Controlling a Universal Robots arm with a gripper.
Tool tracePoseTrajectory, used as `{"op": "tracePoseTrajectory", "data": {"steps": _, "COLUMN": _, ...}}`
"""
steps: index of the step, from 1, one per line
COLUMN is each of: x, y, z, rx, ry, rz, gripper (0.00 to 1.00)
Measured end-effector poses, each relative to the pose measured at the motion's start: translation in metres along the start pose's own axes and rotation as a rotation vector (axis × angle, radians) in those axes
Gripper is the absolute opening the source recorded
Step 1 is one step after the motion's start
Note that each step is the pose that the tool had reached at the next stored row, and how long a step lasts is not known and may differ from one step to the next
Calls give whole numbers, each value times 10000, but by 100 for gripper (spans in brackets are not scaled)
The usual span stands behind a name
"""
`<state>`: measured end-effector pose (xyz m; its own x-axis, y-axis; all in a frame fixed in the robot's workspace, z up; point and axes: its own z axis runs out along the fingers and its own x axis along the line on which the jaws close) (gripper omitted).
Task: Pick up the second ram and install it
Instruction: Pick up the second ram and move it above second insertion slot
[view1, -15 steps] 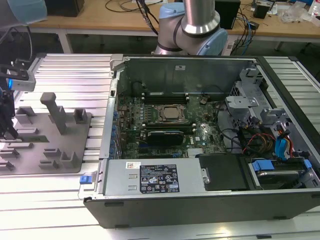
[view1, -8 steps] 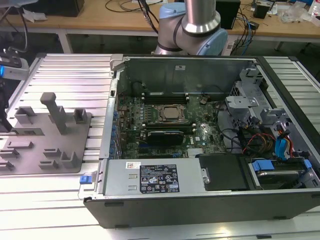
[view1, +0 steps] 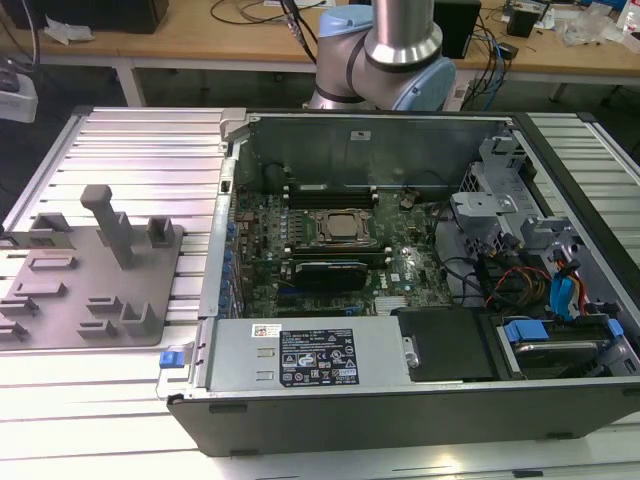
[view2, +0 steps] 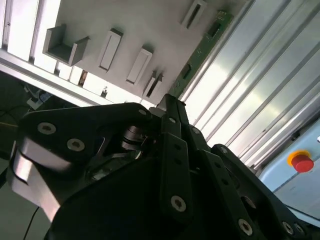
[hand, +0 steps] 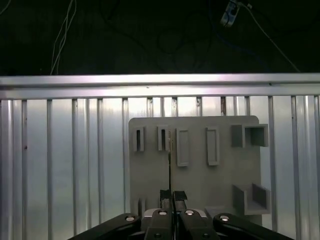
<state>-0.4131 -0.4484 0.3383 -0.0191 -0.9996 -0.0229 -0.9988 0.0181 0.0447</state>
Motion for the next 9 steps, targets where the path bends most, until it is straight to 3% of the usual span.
{"op": "tracePoseTrajectory", "data": {"steps": 3, "x": -3, "y": 6, "z": -138, "rx": 1, "ry": 0, "rz": 0, "gripper": 9}}
{"op": "tracePoseTrajectory", "data": {"steps": 9, "x": -12, "y": 23, "z": -522, "rx": 1, "ry": 0, "rz": 0, "gripper": 9}}
